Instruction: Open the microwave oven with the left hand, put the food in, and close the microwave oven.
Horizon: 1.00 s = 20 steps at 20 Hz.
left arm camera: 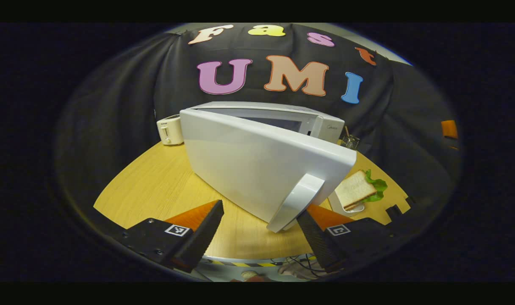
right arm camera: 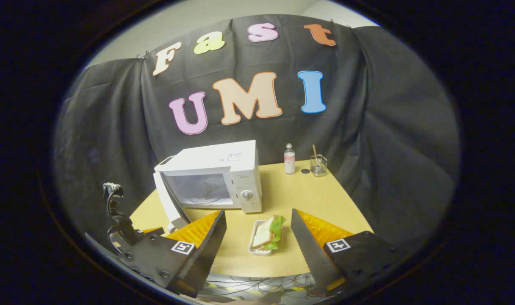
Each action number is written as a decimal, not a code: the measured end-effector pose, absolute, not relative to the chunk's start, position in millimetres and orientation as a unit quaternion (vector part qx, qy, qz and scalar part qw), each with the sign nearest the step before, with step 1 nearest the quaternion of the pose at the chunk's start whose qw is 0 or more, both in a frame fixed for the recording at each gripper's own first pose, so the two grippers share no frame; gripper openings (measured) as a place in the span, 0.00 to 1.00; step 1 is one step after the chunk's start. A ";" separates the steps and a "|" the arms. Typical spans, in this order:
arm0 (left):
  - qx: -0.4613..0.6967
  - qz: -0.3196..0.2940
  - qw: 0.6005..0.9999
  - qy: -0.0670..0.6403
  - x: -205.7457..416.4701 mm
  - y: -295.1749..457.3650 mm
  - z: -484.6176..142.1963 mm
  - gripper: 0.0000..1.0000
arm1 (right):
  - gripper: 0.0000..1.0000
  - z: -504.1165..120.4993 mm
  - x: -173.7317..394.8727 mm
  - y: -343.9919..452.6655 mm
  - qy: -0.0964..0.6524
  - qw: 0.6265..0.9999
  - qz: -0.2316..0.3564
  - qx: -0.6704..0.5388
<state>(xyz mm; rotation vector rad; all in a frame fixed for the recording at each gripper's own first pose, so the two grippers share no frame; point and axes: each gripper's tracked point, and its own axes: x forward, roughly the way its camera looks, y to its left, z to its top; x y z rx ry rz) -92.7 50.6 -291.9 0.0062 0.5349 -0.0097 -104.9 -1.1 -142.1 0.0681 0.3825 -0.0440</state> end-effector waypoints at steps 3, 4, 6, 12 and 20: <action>0.001 0.007 0.963 0.270 -118.7 83.9 -293.0 1.00 | 0.92 -147.5 -122.6 10.2 0.197 0.979 -0.042 0.027; -0.002 0.015 0.963 0.271 -126.3 96.4 -291.7 1.00 | 1.00 -148.1 -128.3 15.1 0.198 0.979 -0.046 0.025; -0.007 0.032 0.961 0.275 -145.3 124.0 -291.6 1.00 | 0.97 -151.2 -140.3 22.7 0.200 0.978 -0.053 0.023; -0.022 0.115 0.956 0.268 -204.1 211.6 -274.8 1.00 | 0.97 -157.9 -168.2 41.7 0.204 0.976 -0.073 0.018; -0.016 0.209 0.957 0.203 -246.3 289.0 -219.6 1.00 | 0.97 -181.2 -172.0 52.8 0.233 0.969 -0.081 0.008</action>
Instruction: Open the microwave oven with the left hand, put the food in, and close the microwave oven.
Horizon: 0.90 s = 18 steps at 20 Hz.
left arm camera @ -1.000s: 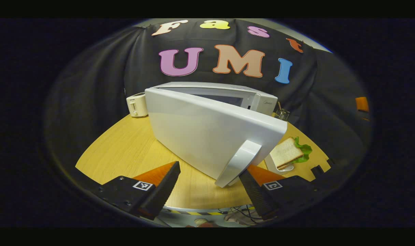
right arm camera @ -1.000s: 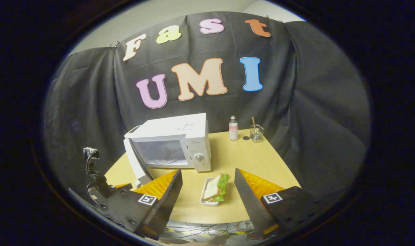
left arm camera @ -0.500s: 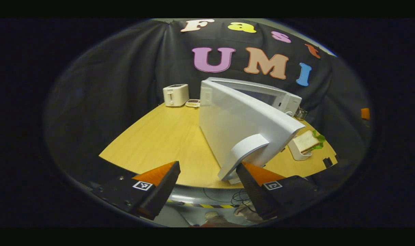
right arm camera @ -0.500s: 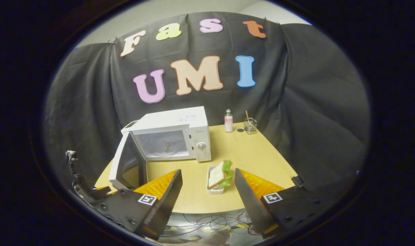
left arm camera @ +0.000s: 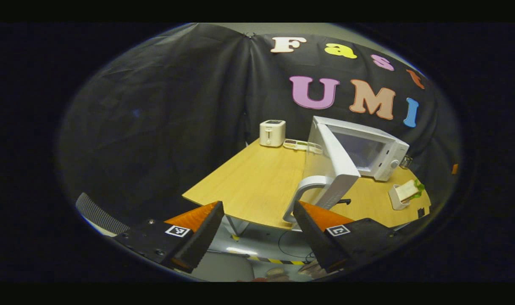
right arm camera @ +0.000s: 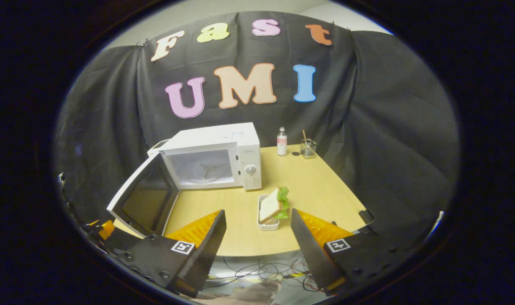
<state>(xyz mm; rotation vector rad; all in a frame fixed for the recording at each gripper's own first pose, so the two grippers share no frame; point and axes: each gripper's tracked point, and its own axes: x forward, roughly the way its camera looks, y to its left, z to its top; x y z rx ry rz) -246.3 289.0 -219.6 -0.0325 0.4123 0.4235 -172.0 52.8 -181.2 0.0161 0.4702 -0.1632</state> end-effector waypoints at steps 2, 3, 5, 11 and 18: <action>-0.010 0.235 0.954 0.184 -250.3 299.9 -204.3 1.00 | 0.96 -189.9 -162.4 51.5 0.248 0.965 -0.081 0.016; -0.010 0.248 0.953 0.174 -251.5 303.9 -194.9 1.00 | 0.96 -195.6 -155.8 48.9 0.258 0.962 -0.081 0.021; -0.011 0.272 0.950 0.153 -252.2 306.2 -174.8 1.00 | 0.96 -205.5 -139.5 41.1 0.282 0.955 -0.083 0.031; 0.007 0.327 0.941 0.089 -217.8 305.1 -115.6 1.00 | 0.93 -248.5 -71.2 -1.8 0.362 0.925 -0.089 0.074; -0.014 0.385 0.922 0.037 -176.4 287.0 -86.8 1.00 | 0.97 -322.9 3.4 -50.6 0.477 0.872 -0.060 0.090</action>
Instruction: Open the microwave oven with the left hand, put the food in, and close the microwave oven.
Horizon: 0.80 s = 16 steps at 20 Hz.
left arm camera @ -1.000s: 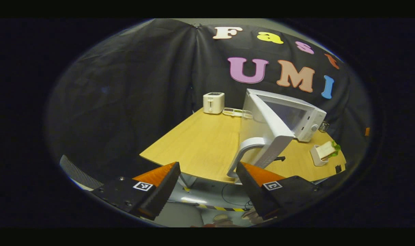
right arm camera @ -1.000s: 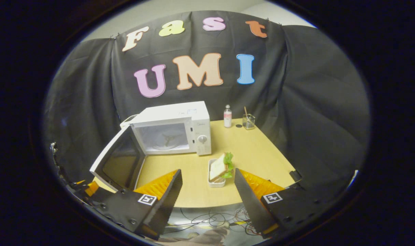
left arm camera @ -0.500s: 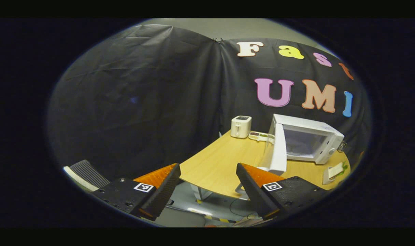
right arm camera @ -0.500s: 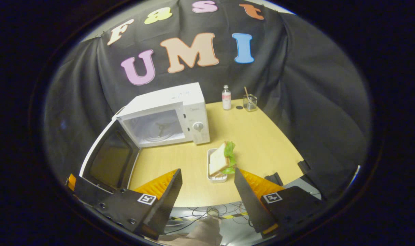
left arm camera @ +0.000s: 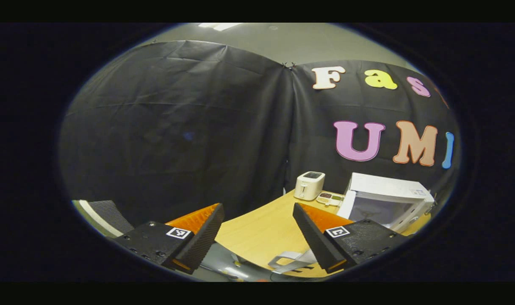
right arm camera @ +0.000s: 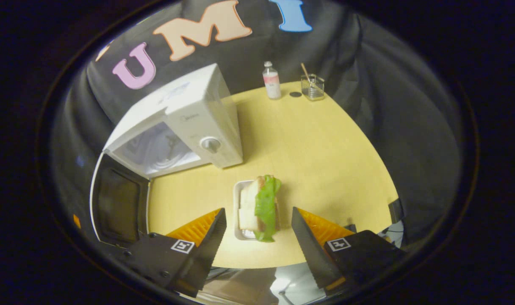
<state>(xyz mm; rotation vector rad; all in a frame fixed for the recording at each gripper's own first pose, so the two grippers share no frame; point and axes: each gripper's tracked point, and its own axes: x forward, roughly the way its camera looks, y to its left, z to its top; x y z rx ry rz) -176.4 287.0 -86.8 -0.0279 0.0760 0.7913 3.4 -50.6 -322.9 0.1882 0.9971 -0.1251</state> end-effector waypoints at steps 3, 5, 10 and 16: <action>-0.003 0.406 0.914 0.026 -165.4 280.2 -78.2 0.99 | 0.97 -353.7 18.5 -59.0 0.522 0.847 -0.040 0.092; 0.008 0.413 0.911 0.018 -157.6 274.3 -69.1 1.00 | 0.97 -372.8 20.4 -55.3 0.547 0.829 -0.027 0.117; 0.013 0.408 0.913 0.019 -127.4 255.9 -63.0 1.00 | 0.92 -401.4 23.0 -56.6 0.577 0.803 -0.020 0.150; 0.009 0.391 0.920 0.024 -97.5 237.6 -62.5 0.99 | 0.95 -408.0 20.9 -41.3 0.592 0.787 0.009 0.176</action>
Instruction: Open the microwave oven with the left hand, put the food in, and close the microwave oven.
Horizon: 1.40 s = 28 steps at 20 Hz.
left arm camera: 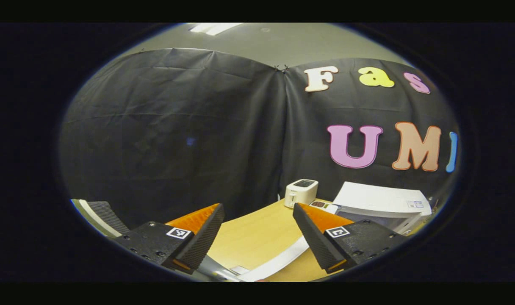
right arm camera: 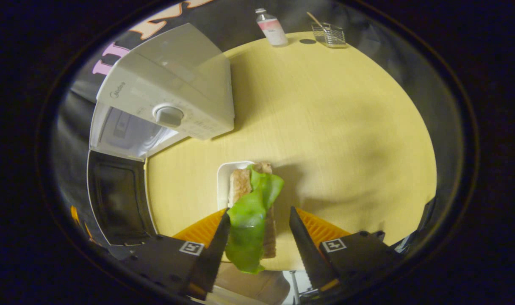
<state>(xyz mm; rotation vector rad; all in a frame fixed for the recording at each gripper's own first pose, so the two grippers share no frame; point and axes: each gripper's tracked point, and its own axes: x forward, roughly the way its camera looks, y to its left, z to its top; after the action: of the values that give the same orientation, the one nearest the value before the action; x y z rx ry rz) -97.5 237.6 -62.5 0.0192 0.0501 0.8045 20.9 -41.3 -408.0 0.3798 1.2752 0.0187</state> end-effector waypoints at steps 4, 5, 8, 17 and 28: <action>0.020 0.374 0.926 0.039 -81.0 228.2 -63.2 1.00 | 0.52 -410.0 21.9 -38.8 0.586 0.788 0.013 0.188; 0.023 0.368 0.929 0.043 -76.7 226.0 -64.9 1.00 | 0.52 -408.2 18.4 -33.8 0.581 0.792 0.020 0.189; 0.029 0.350 0.935 0.050 -62.7 222.3 -65.3 1.00 | 0.34 -401.4 22.4 -36.5 0.568 0.800 0.006 0.192; 0.025 0.295 0.953 0.072 -35.1 226.8 -74.7 0.99 | 0.40 -351.8 18.2 -19.4 0.505 0.845 -0.016 0.174; -0.007 0.221 0.970 0.105 -34.7 261.2 -94.1 1.00 | 0.40 -294.6 34.8 123.5 0.405 0.888 0.045 0.215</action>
<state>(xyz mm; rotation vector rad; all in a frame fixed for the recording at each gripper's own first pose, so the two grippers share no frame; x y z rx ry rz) -34.7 261.2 -94.1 -0.0147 0.2120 0.4470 34.8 123.5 -294.6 0.4479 0.8410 0.0927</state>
